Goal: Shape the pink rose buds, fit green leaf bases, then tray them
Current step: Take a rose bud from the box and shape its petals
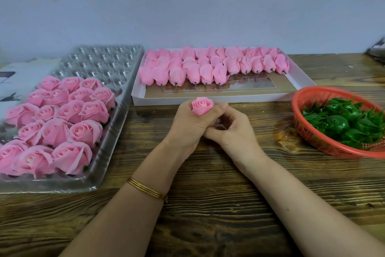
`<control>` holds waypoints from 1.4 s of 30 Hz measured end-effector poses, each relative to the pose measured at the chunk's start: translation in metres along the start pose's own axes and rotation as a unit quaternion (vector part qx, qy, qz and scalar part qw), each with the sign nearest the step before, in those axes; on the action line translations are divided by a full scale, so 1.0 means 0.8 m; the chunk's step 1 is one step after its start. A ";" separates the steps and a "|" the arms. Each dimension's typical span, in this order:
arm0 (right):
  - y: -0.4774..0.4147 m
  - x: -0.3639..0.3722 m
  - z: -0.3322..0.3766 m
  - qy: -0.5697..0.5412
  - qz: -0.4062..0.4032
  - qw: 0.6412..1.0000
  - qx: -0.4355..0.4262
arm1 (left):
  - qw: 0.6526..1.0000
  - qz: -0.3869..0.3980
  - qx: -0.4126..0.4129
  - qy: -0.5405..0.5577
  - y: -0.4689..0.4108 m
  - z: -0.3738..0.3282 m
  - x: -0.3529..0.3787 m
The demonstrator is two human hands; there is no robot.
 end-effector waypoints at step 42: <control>-0.001 -0.002 -0.004 0.007 -0.016 0.999 -0.029 | 0.999 0.027 -0.007 -0.043 0.005 -0.010 0.000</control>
Point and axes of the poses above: each hand's wrist, its own y-axis away from the middle knuckle, its own x-axis out of the palm, z = x × y, the point moved 2 cm from there along -y, towards the middle knuckle, and after that the axes turned 2 degrees about -z, right-handed, at the moved point
